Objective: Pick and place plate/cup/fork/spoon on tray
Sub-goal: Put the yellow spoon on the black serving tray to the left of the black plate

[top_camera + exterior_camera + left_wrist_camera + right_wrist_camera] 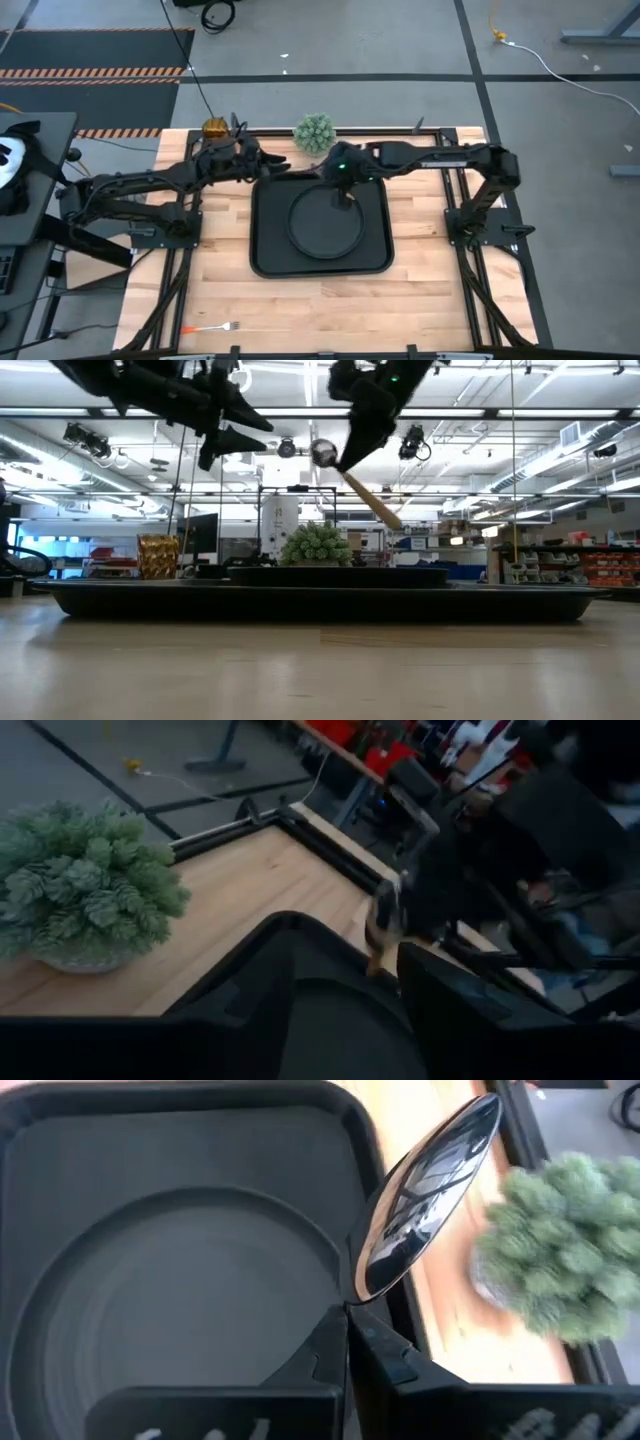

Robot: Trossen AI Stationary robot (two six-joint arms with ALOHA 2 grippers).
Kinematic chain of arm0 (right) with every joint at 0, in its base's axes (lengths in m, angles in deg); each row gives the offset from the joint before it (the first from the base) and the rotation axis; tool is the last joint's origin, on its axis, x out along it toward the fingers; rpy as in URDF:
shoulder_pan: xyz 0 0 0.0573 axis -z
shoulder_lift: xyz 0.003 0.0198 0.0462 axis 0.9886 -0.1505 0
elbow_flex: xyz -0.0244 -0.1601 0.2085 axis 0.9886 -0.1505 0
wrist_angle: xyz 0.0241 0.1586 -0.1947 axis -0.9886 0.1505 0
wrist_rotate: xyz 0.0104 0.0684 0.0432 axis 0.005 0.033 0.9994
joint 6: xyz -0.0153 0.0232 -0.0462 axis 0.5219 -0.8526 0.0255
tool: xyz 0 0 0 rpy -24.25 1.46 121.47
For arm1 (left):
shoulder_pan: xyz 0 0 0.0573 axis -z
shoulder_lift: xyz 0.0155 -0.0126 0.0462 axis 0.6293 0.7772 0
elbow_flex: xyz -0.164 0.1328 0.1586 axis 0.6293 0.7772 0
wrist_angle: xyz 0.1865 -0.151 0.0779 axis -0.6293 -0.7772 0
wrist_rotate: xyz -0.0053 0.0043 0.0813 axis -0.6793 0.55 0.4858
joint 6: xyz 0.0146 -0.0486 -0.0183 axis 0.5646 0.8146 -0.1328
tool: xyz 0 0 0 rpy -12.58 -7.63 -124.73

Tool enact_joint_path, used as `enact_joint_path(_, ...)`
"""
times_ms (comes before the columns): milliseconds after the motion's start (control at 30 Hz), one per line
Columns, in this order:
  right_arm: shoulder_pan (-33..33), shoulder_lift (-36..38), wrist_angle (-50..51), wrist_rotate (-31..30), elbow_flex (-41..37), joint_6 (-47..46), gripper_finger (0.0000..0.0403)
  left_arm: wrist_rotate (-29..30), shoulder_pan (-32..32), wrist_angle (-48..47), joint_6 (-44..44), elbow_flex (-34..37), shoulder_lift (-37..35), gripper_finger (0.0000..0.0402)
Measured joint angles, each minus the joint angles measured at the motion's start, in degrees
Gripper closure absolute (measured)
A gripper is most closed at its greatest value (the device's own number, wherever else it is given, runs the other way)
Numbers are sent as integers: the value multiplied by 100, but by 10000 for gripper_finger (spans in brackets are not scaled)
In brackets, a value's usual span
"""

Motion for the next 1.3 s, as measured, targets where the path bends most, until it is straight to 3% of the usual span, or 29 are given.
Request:
enact_joint_path(333, -122, -820, 175, 279, 1401, 143, 393, -136, 118, -61, -1204, -332, 263, 219)
enact_joint_path(600, -123, -808, 250, 631, 1452, 123, 393, -1461, 54, -52, -1081, -334, 90, 218)
enact_joint_path(1000, -198, -808, -89, 940, 1452, 153, 395, -1563, 81, -44, -1625, -328, 151, 220)
enact_joint_path(1133, -238, -808, -226, 942, 1450, 182, 395, -1759, 83, 24, -1891, -328, 151, 240)
enact_joint_path(1300, -268, -808, -293, 954, 1448, 306, 395, -2062, 83, 33, -1963, -328, 151, 296)
